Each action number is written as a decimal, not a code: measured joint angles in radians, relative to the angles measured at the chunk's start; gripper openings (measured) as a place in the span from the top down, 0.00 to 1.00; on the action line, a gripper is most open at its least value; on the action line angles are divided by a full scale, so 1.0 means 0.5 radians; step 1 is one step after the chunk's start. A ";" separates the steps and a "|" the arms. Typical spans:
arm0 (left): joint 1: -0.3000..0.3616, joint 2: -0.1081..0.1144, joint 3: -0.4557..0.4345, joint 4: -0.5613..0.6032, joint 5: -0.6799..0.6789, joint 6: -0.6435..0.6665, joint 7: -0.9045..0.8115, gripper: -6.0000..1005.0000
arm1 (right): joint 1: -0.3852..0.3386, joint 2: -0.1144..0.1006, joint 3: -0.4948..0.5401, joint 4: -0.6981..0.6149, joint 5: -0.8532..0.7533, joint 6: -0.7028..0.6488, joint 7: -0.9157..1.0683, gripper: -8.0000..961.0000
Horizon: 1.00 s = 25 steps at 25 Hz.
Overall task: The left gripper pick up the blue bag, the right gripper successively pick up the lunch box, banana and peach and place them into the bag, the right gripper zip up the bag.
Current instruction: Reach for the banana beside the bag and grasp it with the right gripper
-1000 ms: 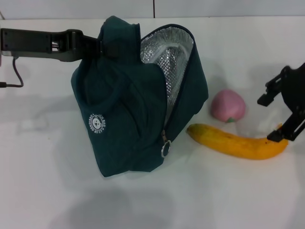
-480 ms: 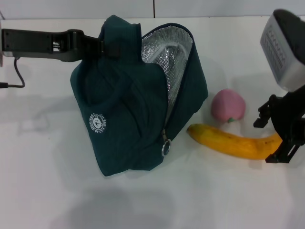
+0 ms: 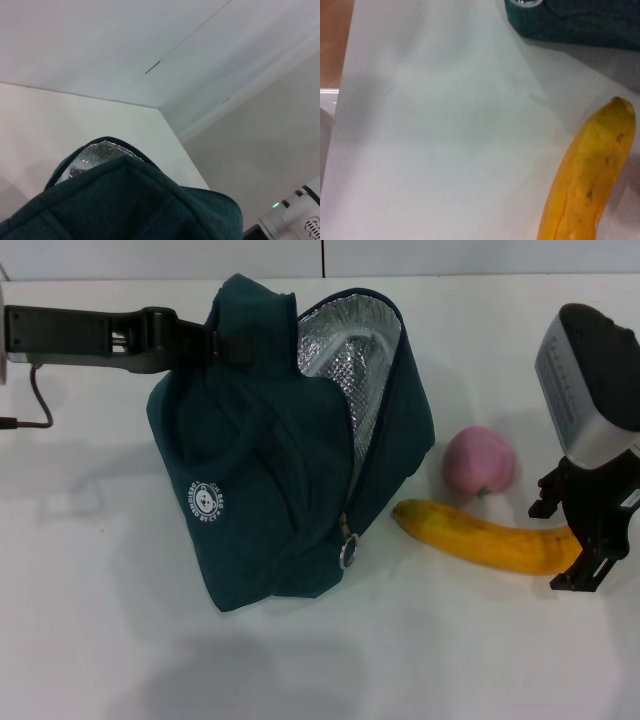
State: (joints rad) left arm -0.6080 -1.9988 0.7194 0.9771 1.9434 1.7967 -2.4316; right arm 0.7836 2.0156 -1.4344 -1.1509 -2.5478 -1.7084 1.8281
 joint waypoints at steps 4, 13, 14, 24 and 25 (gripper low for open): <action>-0.001 0.000 0.000 0.000 0.000 0.001 0.002 0.94 | 0.000 0.001 -0.058 0.044 0.000 0.073 0.000 0.09; -0.005 0.000 0.000 0.000 0.000 0.002 0.006 0.94 | 0.002 0.004 -0.117 0.107 0.002 0.160 -0.001 0.10; -0.005 0.000 0.000 0.000 0.000 0.002 0.006 0.94 | 0.002 0.005 -0.117 0.107 0.003 0.164 -0.001 0.11; -0.005 0.000 0.000 0.000 0.000 0.002 0.023 0.94 | 0.019 0.010 -0.119 0.105 0.003 0.139 0.001 0.32; -0.005 0.000 0.000 0.000 0.000 0.002 0.025 0.94 | 0.019 0.010 -0.119 0.105 0.003 0.137 0.001 0.35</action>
State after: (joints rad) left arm -0.6103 -1.9986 0.7195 0.9771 1.9435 1.7977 -2.4193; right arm 0.7931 2.0204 -1.4940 -1.0986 -2.5464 -1.6401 1.8286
